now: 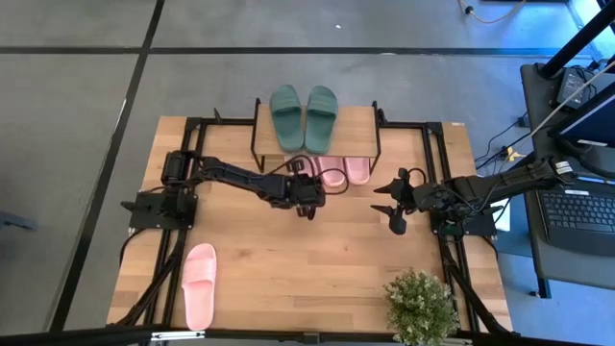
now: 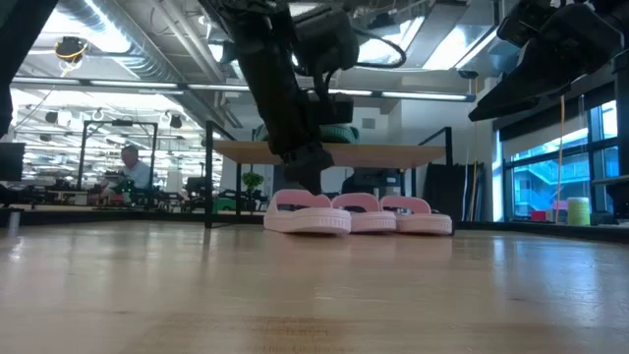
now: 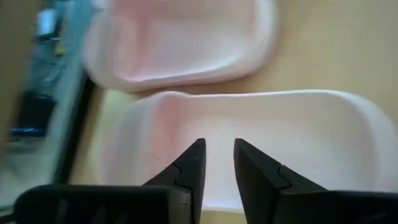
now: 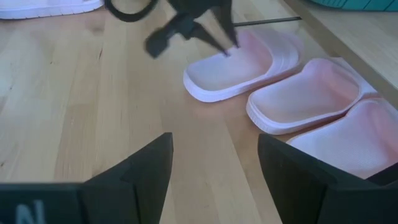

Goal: Pick and place slides into the shelf
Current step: Put the pink slide under the shelf

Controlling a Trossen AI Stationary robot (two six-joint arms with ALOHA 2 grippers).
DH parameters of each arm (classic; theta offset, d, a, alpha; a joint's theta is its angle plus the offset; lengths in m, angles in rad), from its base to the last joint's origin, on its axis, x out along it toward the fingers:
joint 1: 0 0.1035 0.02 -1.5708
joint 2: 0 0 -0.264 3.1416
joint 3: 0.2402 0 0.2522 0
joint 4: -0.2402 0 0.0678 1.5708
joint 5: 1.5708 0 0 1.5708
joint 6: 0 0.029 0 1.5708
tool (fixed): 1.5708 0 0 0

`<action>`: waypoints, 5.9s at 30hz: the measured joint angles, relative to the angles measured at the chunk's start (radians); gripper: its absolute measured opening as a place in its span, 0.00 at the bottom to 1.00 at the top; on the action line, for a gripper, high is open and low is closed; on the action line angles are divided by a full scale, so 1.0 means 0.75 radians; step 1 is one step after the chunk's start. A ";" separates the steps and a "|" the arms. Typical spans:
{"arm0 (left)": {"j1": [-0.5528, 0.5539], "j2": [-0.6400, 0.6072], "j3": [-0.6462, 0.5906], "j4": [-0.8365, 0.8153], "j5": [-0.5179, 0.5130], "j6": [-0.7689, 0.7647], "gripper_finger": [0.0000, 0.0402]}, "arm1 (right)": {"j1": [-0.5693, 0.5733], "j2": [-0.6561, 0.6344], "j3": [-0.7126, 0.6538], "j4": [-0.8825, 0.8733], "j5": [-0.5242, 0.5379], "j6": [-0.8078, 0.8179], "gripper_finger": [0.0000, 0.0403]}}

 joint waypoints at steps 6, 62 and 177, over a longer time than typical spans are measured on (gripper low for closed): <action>-0.078 -0.001 0.038 -0.046 0.095 -0.030 0.29 | 0.000 0.000 0.000 -0.001 0.000 0.000 0.59; -0.024 0.095 0.004 0.018 0.443 -0.127 0.36 | 0.000 0.009 0.001 -0.070 0.000 0.033 0.59; -1.467 -0.097 -0.059 -1.216 0.712 -1.942 0.36 | 0.000 0.009 0.001 0.061 0.002 0.025 0.59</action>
